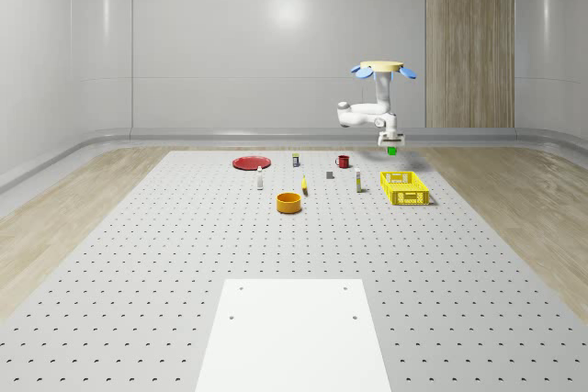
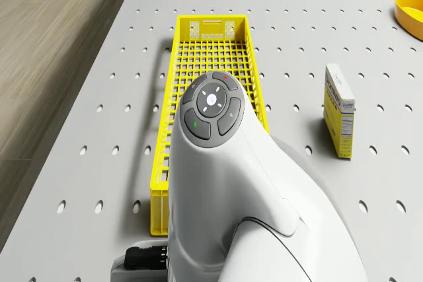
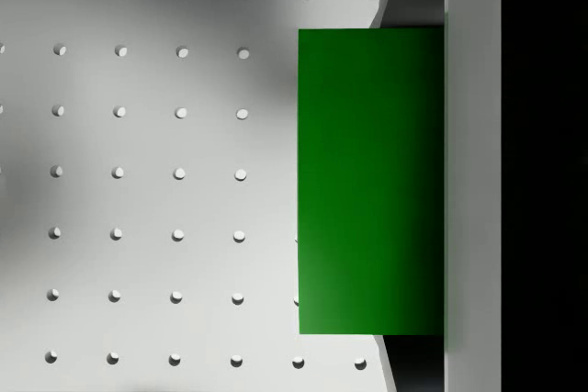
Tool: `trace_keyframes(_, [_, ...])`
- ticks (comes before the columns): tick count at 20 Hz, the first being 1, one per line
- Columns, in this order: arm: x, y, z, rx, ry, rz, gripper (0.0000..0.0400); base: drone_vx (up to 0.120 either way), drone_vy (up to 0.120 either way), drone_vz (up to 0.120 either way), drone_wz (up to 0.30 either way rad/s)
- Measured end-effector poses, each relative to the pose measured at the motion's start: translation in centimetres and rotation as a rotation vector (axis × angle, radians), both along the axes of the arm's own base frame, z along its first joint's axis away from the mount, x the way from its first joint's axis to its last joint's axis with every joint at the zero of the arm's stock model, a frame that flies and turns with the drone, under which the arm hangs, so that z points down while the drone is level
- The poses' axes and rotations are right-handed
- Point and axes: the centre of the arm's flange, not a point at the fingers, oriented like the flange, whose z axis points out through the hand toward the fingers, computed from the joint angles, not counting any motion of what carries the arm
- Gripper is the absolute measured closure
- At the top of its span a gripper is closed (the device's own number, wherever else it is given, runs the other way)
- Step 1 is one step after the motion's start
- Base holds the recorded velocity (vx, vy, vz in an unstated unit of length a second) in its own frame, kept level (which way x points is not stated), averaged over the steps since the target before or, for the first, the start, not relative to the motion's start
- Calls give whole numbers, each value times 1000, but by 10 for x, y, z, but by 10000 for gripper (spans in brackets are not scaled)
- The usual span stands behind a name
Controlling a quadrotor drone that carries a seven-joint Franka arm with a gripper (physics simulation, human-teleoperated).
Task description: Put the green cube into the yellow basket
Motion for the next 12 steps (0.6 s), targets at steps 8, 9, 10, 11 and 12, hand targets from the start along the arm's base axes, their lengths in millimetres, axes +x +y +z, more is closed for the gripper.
trace_keyframes(8, [0, 0, 0, 0, 0, 1, 150, 120, 0, 0, 0])
trace_keyframes(9, [0, 0, 0, 0, 0, 0, 150, 120, 0, 0, 0])
trace_keyframes(10, [0, 0, 0, 0, 0, 1, 150, 120, 0, 0, 0])
trace_keyframes(11, [0, 0, 0, 0, 0, 1, 150, 120, 0, 0, 0])
trace_keyframes(12, [0, 0, 0, 0, 0, 1, 150, 120, 0, 0, 0])
